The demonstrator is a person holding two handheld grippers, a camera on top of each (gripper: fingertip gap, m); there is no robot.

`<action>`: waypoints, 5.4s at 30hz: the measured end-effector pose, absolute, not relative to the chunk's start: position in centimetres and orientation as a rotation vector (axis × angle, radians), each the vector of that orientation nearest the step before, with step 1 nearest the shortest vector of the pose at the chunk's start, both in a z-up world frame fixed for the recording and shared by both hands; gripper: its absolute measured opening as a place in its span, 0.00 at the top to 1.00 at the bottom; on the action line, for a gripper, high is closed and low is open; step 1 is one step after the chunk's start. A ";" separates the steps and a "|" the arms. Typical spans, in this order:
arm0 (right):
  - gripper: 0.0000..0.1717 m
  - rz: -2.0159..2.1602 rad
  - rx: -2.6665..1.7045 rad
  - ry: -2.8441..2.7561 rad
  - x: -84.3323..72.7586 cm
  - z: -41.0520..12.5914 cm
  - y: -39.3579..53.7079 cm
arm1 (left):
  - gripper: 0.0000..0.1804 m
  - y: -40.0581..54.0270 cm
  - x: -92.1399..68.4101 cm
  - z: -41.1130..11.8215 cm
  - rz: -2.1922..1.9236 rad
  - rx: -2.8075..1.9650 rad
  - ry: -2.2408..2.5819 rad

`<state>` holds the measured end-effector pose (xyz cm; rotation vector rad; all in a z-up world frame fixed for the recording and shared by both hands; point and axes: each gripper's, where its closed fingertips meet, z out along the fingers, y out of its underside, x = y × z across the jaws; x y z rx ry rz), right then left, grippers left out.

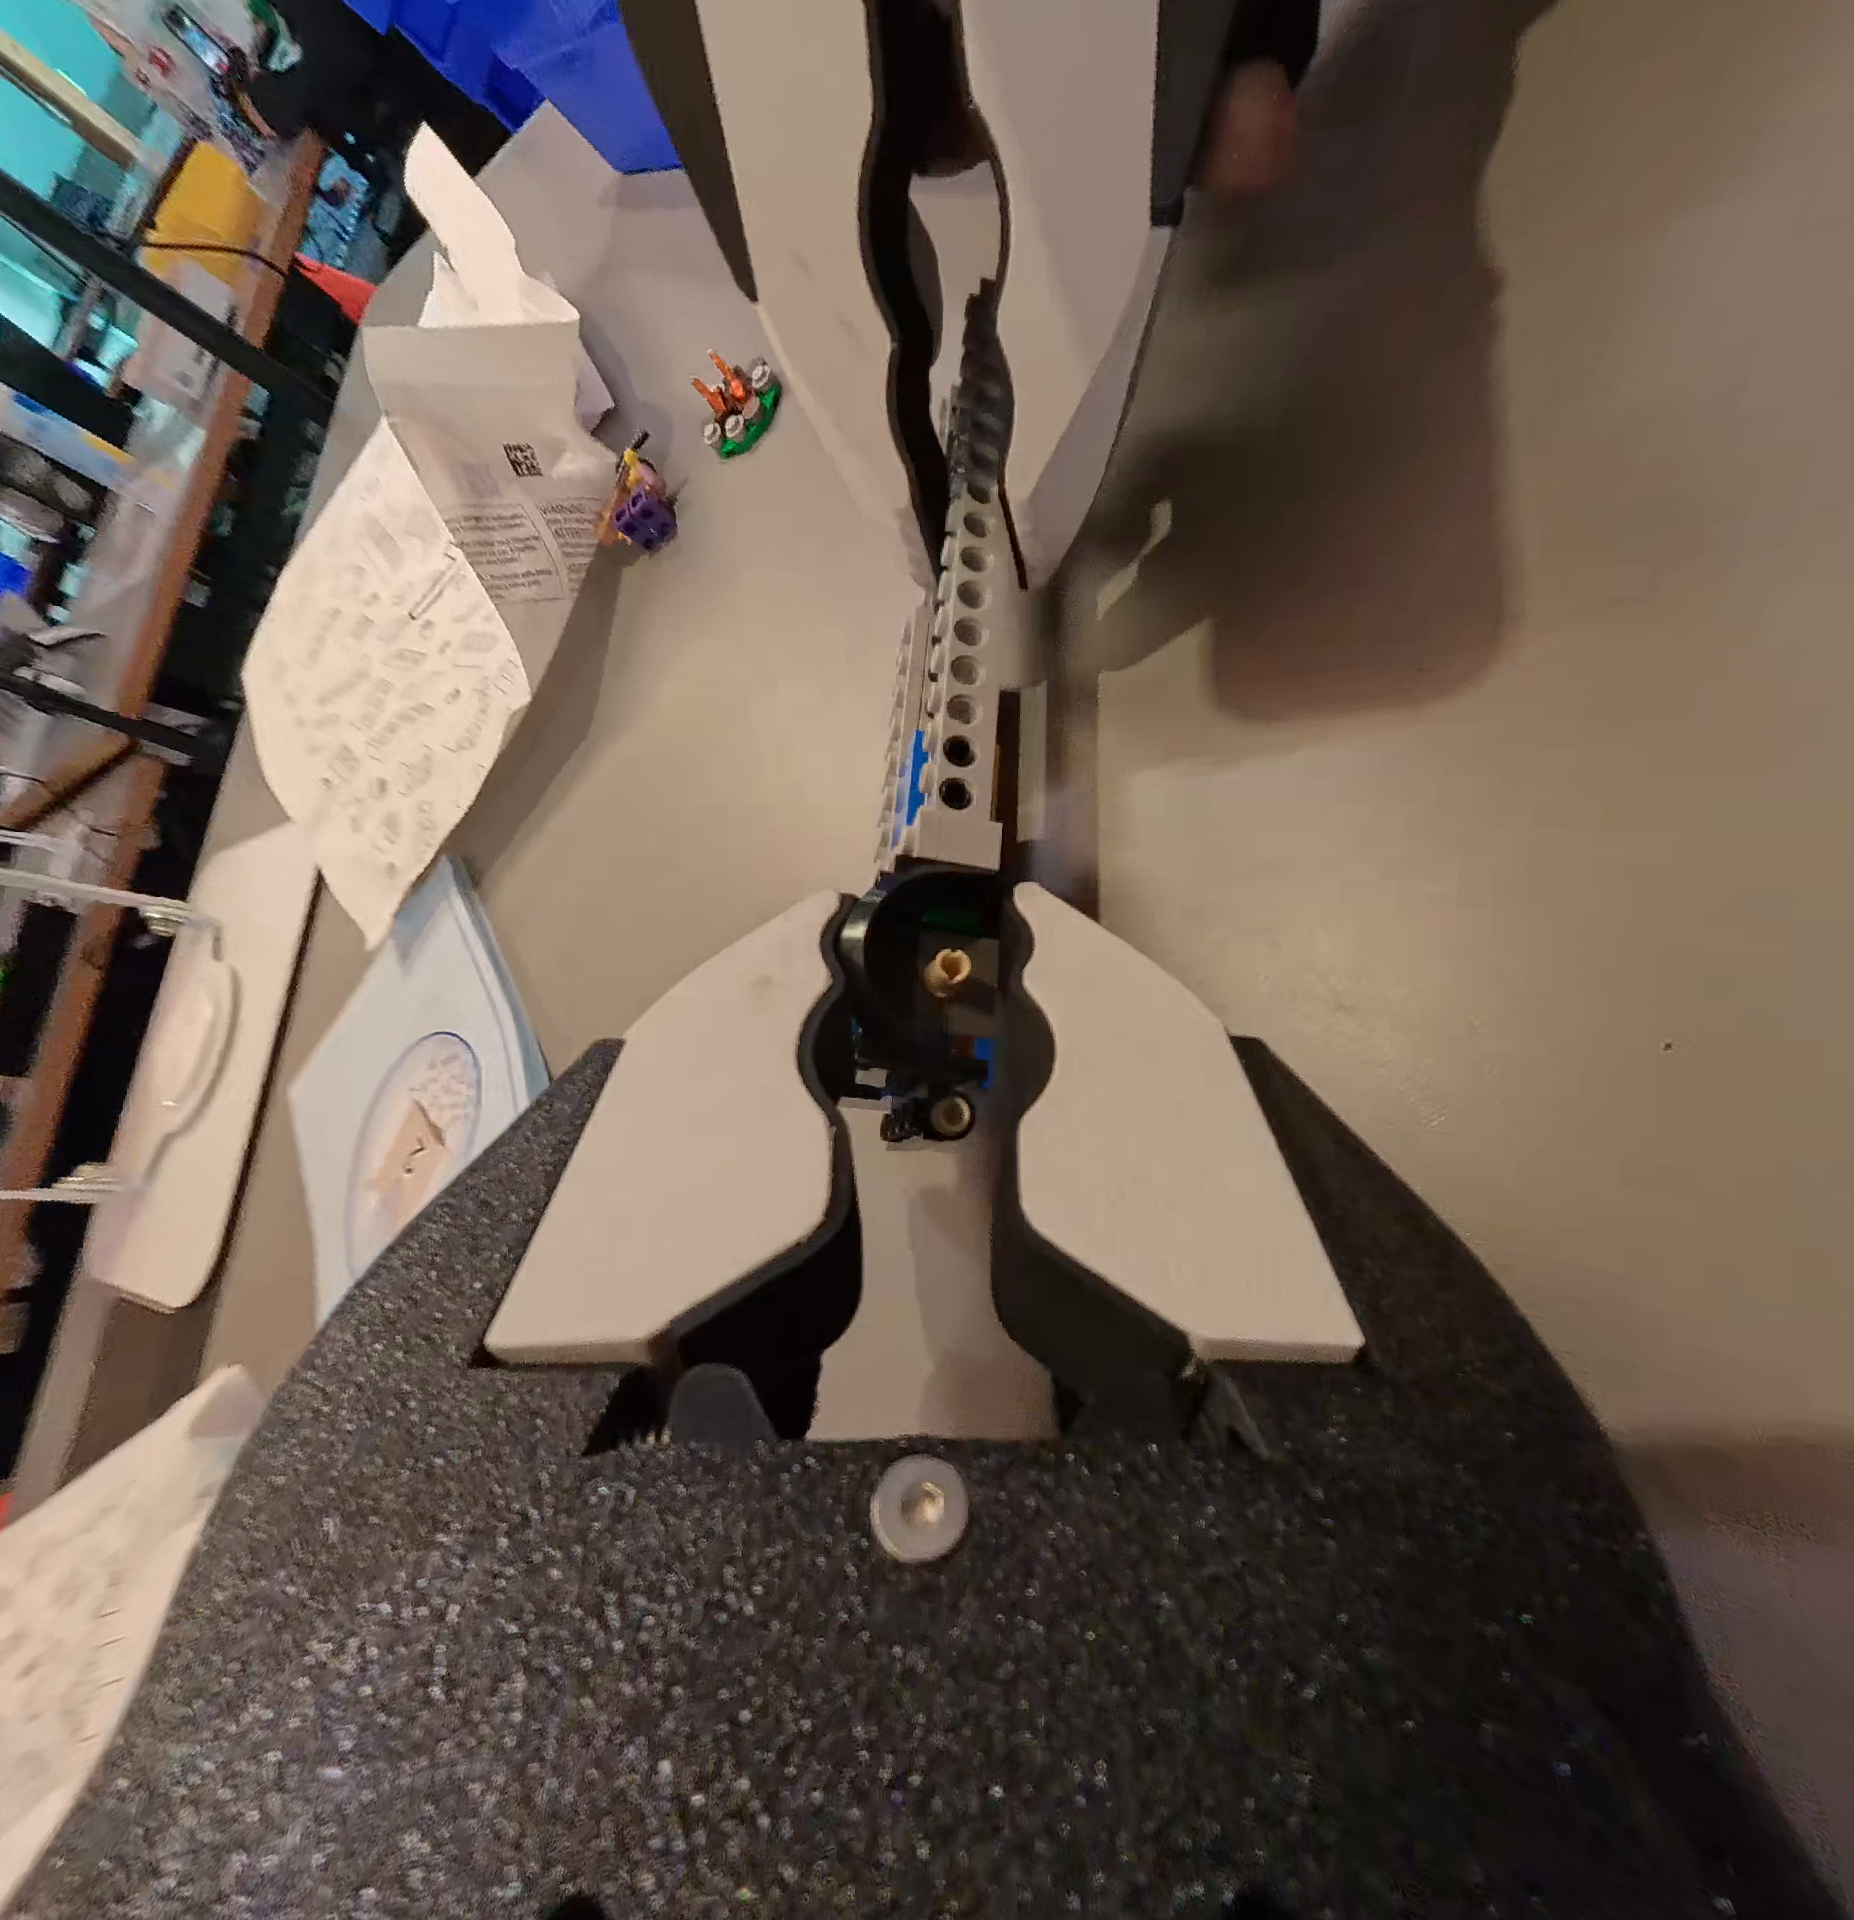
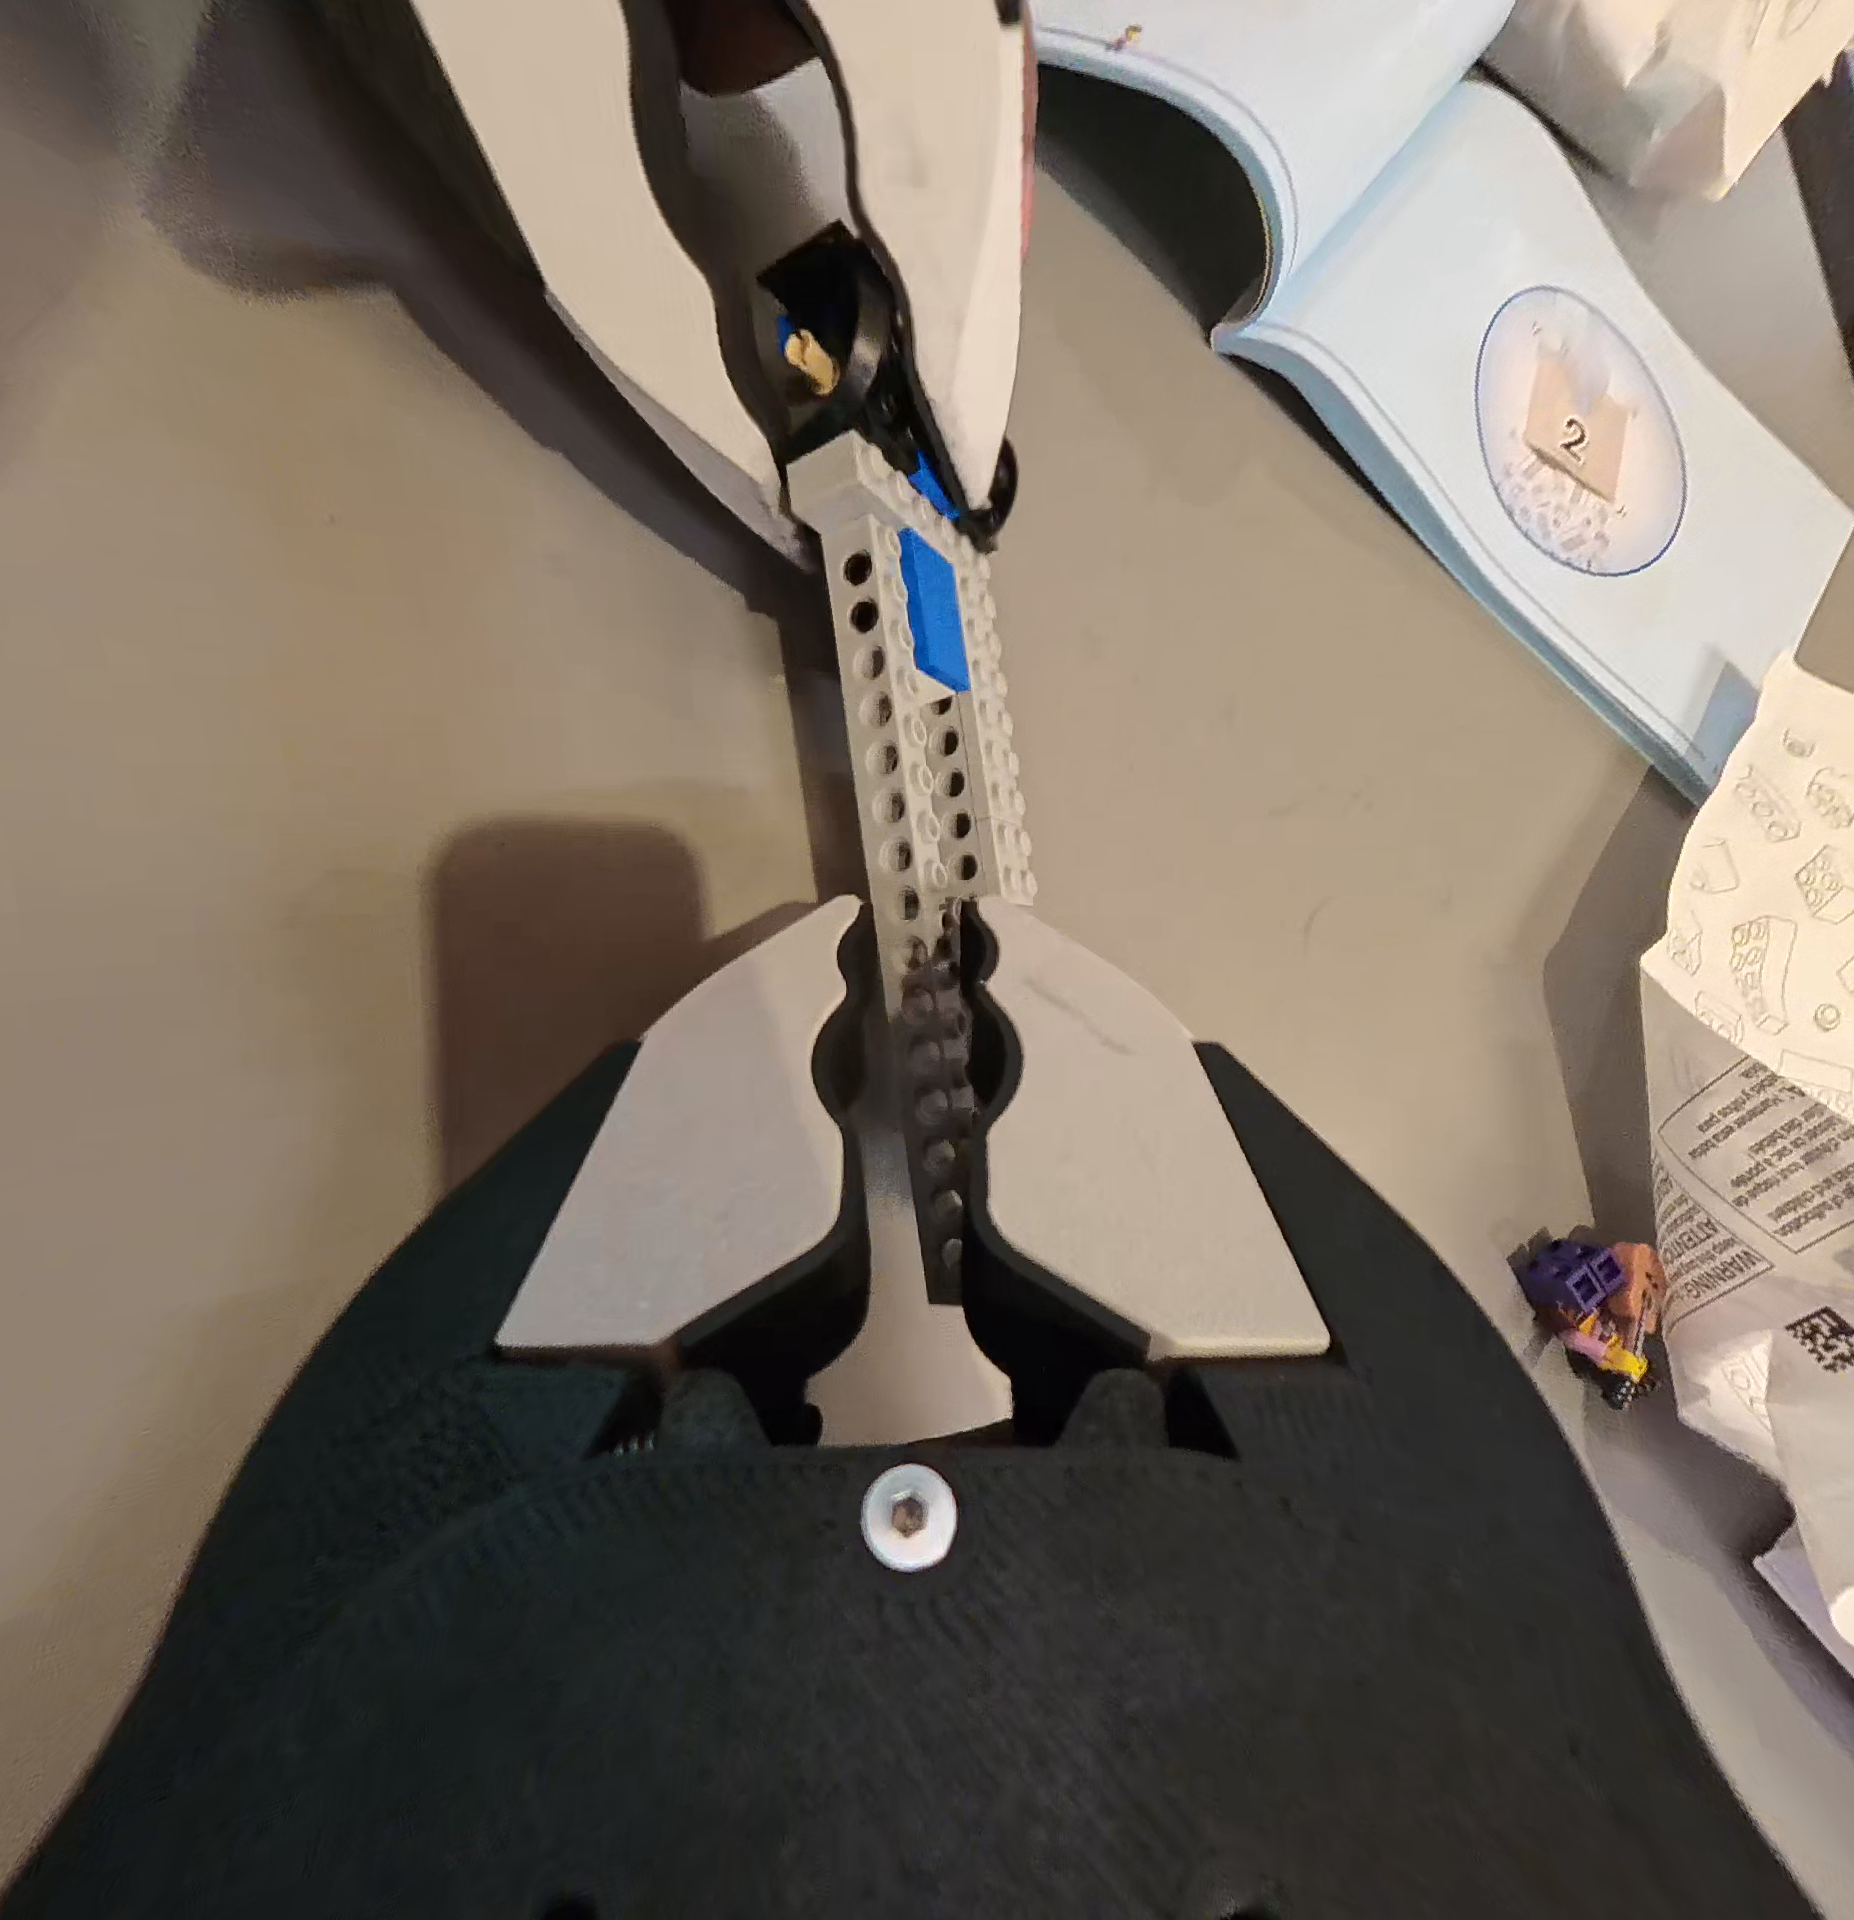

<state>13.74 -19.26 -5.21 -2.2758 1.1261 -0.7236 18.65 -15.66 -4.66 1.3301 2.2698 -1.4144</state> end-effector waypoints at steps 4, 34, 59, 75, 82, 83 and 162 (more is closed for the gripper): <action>0.92 -0.742 -2.330 1.168 13.2 -6.0 -19.0 | 0.87 -15.6 18.6 -5.4 -1.271 1.380 2.102; 0.93 -0.810 -2.090 1.564 9.6 -6.4 -15.8 | 0.87 -14.8 16.9 -6.3 -1.129 1.479 1.874; 0.90 -0.645 -2.143 1.337 13.7 -6.6 -20.5 | 0.63 -13.6 17.5 -1.5 -1.702 1.362 2.339; 0.92 -0.177 -1.515 1.307 18.5 -0.8 -19.7 | 0.73 -19.4 18.8 -2.6 -1.684 1.431 2.556; 0.91 -0.102 -1.294 1.308 19.2 -1.0 -20.5 | 0.89 -20.1 19.0 -2.4 -1.728 1.241 2.579; 0.91 -0.096 -1.290 1.292 19.0 -1.0 -20.4 | 0.89 -20.0 18.8 -2.4 -1.716 1.238 2.586; 0.92 -0.583 -1.774 0.992 17.2 -1.7 -18.3 | 0.97 -19.3 17.8 -3.0 -1.454 1.472 1.916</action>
